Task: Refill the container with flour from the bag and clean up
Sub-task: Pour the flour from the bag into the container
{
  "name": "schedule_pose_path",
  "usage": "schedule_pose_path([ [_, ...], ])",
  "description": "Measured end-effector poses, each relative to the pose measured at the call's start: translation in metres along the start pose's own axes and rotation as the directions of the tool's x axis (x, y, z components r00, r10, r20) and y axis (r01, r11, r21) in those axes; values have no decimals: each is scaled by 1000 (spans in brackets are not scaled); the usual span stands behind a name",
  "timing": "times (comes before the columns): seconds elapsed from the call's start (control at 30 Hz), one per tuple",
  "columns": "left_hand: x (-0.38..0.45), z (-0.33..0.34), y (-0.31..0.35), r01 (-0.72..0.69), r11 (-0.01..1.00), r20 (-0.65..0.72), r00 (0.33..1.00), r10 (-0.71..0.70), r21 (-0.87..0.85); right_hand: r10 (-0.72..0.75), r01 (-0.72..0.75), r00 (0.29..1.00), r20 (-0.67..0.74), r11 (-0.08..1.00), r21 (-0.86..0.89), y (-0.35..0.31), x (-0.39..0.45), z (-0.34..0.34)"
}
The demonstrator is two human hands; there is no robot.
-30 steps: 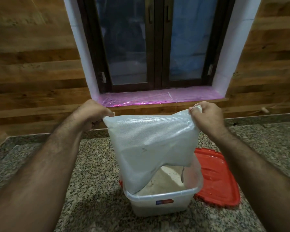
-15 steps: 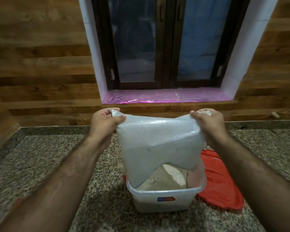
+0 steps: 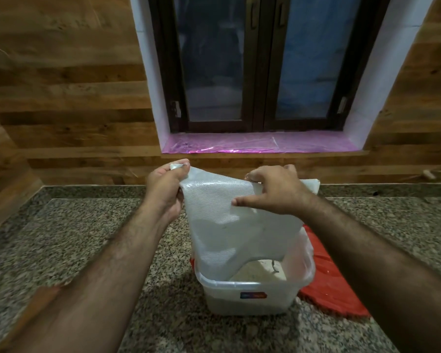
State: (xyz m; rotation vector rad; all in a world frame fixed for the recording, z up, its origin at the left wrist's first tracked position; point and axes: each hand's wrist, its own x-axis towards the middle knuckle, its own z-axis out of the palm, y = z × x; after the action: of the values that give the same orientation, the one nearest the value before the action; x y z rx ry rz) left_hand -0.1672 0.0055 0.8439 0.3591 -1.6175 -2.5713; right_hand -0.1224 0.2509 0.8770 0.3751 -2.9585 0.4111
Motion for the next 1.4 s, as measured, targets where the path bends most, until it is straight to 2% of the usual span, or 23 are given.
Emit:
schedule_pose_path([
  [0.1, -1, -1, 2, 28, 1000, 37, 999, -28, -7, 14, -6, 1000, -26, 962, 273, 1, 10, -1],
  [0.13, -1, -2, 2, 38, 999, 46, 998, -38, -3, 20, -10, 999, -30, 951, 309, 2, 13, -2],
  [0.3, 0, -4, 0, 63, 998, 28, 998, -63, -23, -58, 78, 992, -109, 980, 182, 1, 14, -12],
  [0.37, 1, -4, -1, 73, 996, 19, 997, -72, -48, -68, 69, 998, -11, 989, 128, -3, 8, -15],
  [0.43, 2, -5, -1, 86, 994, 12, 996, -85, -62, -37, 40, 995, 96, 999, -32, -8, 5, -12],
  [0.5, 6, -7, 0, 101, 992, 25, 995, -100, -72, 7, 13, 991, 130, 989, -149, -9, 5, -6],
  [0.63, 8, -11, 0, 121, 991, 58, 991, -118, -52, -30, 34, 985, 173, 999, -24, -11, 12, -6],
  [0.8, 6, -9, 0, 136, 990, 78, 988, -133, -32, -91, 89, 989, 115, 996, 28, -9, 23, 0],
  [0.87, 4, -8, 1, 95, 995, 60, 994, -95, 7, -98, 93, 993, 70, 994, 62, -8, 23, -2],
  [0.93, 1, -8, 4, -32, 984, 28, 999, 27, 178, -118, 116, 993, 14, 989, 97, -4, 23, -7],
  [0.97, 0, -8, 5, -134, 933, 22, 991, 134, 333, -133, 133, 991, -9, 986, 98, -1, 23, -9],
  [1.0, 0, -9, 7, -243, 810, 36, 963, 266, 533, -145, 147, 989, -20, 985, 95, 2, 24, -12],
  [1.03, -1, -9, 9, -330, 593, 79, 909, 408, 734, -158, 159, 987, -22, 982, 97, 4, 24, -13],
  [1.07, -6, -6, 14, -393, 340, 172, 832, 527, 854, -173, 174, 985, -22, 980, 97, 5, 25, -14],
  [1.1, -15, -2, 18, -449, 115, 298, 741, 602, 886, -186, 188, 982, -26, 977, 96, 4, 25, -14],
  [1.13, -26, 5, 23, -514, -41, 430, 669, 607, 857, -198, 200, 980, -31, 975, 93, 4, 26, -14],
  [1.17, -36, 11, 27, -580, -159, 564, 629, 535, 799, -216, 219, 976, -40, 971, 93, 3, 27, -13],
  [1.2, -48, 19, 29, -630, -249, 671, 626, 398, 736, -233, 237, 971, -52, 967, 97, 3, 28, -11],
  [1.23, -54, 23, 28, -651, -317, 722, 654, 226, 689, -251, 257, 966, -65, 961, 100, 2, 29, -10],
  [1.27, -60, 25, 25, -648, -362, 716, 693, 85, 670, -265, 270, 962, -67, 958, 99, 2, 30, -8],
  [1.3, -62, 25, 21, -633, -381, 693, 720, 29, 674, -276, 281, 959, -64, 956, 88, 2, 31, -6],
  [1.33, -64, 25, 19, -617, -399, 690, 721, 60, 679, -287, 292, 956, -68, 953, 81, 1, 31, -5],
  [1.4, -64, 23, 15, -595, -412, 712, 658, 243, 690, -287, 295, 954, -90, 951, 92, 2, 31, -2],
])
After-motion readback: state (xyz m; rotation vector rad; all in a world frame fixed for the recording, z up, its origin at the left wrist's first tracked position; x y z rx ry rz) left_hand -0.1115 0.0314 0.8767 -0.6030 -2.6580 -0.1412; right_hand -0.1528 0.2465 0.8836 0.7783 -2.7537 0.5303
